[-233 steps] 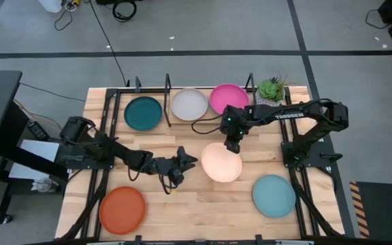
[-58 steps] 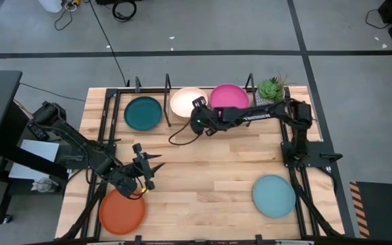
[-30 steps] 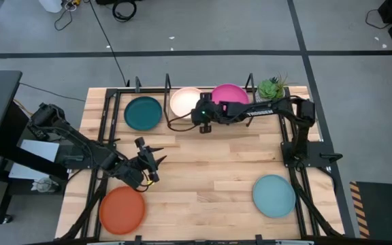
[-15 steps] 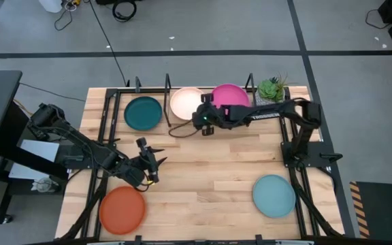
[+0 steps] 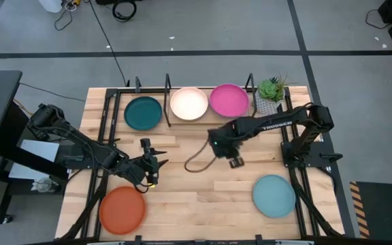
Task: Place and stack plates onto a shelf
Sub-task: Stack the light blue plate on top of the light orange plate on the shelf
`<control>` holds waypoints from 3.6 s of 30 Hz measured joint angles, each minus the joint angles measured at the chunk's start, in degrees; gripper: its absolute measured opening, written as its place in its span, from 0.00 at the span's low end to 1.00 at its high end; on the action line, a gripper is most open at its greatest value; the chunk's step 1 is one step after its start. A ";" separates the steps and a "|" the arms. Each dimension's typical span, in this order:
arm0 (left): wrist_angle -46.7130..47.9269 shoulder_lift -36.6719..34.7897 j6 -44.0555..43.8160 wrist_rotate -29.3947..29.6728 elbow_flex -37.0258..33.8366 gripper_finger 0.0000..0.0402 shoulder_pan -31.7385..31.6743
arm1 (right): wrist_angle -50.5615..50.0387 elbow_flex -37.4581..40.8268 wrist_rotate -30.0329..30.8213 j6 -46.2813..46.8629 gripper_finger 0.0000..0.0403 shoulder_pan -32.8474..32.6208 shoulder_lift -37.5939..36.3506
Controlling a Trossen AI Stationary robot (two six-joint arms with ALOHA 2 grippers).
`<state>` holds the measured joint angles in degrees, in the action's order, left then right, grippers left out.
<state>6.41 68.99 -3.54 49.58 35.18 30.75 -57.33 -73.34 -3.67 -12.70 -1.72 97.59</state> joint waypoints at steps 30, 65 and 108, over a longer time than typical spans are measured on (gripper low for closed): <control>-17.42 0.00 25.85 -16.79 0.02 0.40 -22.02 | -5.93 18.77 -5.42 30.98 0.30 -22.79 0.06; -42.68 20.57 51.65 -36.00 0.11 0.40 -13.48 | 16.39 22.60 -22.93 20.75 0.03 7.93 -10.15; -39.33 32.33 81.41 -21.77 14.38 0.40 -12.73 | 15.57 15.91 -22.51 28.41 0.05 11.73 -6.83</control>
<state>-32.91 101.32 77.87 27.81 49.56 18.02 -41.75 -57.43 -26.18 15.70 10.01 90.76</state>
